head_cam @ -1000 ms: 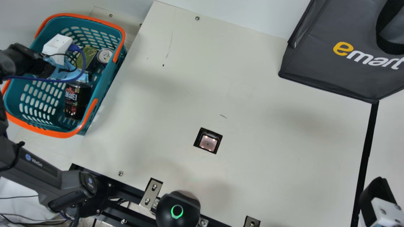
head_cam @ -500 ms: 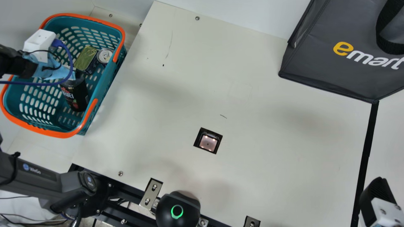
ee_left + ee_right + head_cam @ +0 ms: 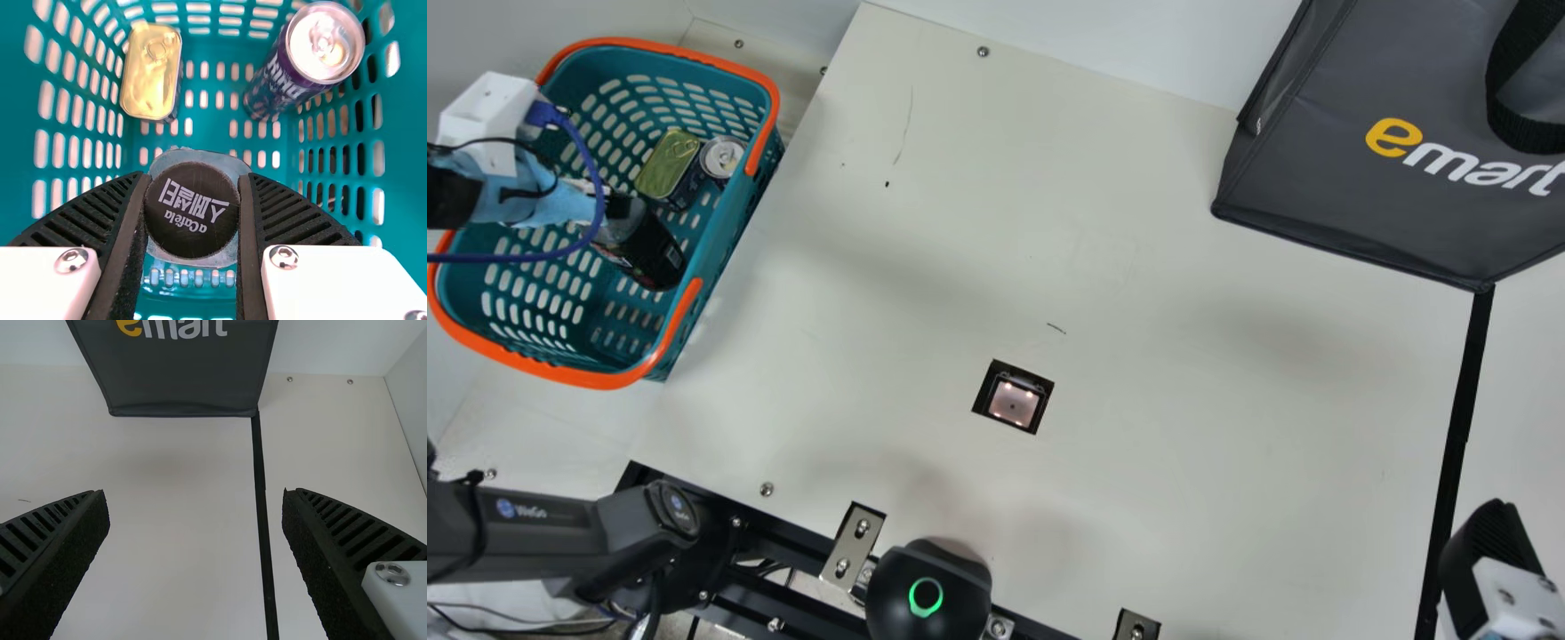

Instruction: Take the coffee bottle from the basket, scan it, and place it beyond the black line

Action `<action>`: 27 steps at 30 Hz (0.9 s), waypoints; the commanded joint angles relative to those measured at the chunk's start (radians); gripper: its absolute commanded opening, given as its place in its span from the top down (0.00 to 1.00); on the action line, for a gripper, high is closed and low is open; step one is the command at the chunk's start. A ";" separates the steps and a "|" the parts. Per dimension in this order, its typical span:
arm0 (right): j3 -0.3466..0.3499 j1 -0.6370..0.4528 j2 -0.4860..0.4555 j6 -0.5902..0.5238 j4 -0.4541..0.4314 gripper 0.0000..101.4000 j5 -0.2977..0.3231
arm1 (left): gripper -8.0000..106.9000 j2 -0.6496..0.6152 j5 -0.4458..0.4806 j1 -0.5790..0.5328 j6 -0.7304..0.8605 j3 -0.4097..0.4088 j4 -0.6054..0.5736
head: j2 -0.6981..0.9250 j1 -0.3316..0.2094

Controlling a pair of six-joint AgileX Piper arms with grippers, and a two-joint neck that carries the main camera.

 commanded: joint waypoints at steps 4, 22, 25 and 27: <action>0.000 0.000 0.000 0.000 0.000 0.10 0.000 | 0.84 -0.037 0.062 0.016 0.001 -0.045 -0.013 | 0.002 -0.026; 0.000 0.000 0.000 0.000 0.000 0.10 -0.001 | 0.84 -0.099 0.218 0.045 -0.030 -0.241 -0.057 | 0.002 -0.026; 0.000 0.000 0.000 0.000 0.000 0.10 -0.001 | 0.84 -0.109 0.239 0.037 -0.040 -0.268 -0.066 | 0.002 -0.026; 0.000 0.000 0.000 0.000 0.000 0.10 -0.001 | 0.84 -0.117 0.253 0.031 -0.046 -0.284 -0.070 | 0.002 -0.026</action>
